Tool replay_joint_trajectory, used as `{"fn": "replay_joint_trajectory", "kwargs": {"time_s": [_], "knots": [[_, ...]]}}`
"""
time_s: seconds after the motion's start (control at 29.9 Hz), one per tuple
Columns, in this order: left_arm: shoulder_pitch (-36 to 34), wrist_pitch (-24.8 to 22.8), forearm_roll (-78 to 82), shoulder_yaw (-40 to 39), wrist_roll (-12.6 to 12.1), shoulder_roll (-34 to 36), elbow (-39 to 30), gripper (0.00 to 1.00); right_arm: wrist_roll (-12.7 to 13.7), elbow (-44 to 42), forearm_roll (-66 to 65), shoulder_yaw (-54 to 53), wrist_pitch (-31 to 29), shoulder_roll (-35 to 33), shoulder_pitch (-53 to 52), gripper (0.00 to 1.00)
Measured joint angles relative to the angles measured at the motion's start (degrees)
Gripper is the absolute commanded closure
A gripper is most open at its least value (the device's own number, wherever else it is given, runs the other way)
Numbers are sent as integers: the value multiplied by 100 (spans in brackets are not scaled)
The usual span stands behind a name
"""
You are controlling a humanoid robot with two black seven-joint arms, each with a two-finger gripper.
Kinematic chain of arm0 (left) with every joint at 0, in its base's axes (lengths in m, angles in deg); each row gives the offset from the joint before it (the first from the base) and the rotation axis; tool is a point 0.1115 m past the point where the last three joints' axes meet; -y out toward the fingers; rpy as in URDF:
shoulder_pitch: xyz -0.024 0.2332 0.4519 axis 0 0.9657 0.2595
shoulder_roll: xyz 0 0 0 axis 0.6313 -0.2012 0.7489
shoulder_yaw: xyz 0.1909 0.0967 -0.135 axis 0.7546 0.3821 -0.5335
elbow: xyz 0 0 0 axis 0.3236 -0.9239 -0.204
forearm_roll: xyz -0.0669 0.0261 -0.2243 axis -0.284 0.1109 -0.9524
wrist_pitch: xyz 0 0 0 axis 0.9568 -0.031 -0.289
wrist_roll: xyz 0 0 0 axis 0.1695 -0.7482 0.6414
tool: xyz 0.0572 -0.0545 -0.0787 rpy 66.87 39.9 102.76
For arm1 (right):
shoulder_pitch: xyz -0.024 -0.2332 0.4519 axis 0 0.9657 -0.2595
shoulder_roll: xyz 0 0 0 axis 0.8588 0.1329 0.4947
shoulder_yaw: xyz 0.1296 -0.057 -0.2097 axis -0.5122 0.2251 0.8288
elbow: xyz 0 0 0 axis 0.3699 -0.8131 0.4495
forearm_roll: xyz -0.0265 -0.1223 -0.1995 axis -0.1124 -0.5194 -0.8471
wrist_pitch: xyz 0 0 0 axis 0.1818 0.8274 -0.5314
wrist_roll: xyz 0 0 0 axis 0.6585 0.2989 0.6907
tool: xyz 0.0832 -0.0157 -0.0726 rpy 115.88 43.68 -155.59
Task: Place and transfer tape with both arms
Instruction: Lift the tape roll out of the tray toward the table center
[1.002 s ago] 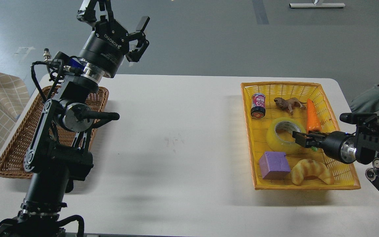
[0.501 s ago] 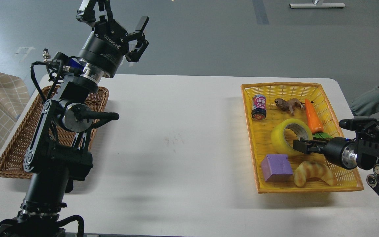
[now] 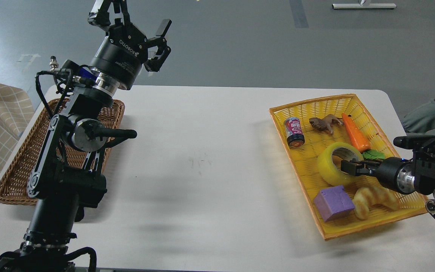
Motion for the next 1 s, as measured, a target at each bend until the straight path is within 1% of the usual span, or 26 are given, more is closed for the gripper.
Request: {"fn": "replay_joint_trajectory", "kwargs": {"time_s": [0.6, 0.84, 1.0], "knots": [[0, 2, 7, 6, 0, 0, -7, 2, 5, 9, 35, -601, -69, 37, 213, 97], [0, 7, 7, 7, 0, 0, -8, 2, 18, 294, 104, -797, -88, 43, 239, 98], [0, 10, 7, 16, 0, 0, -7, 2, 54, 695, 157, -906, -321, 37, -13, 98]]}}
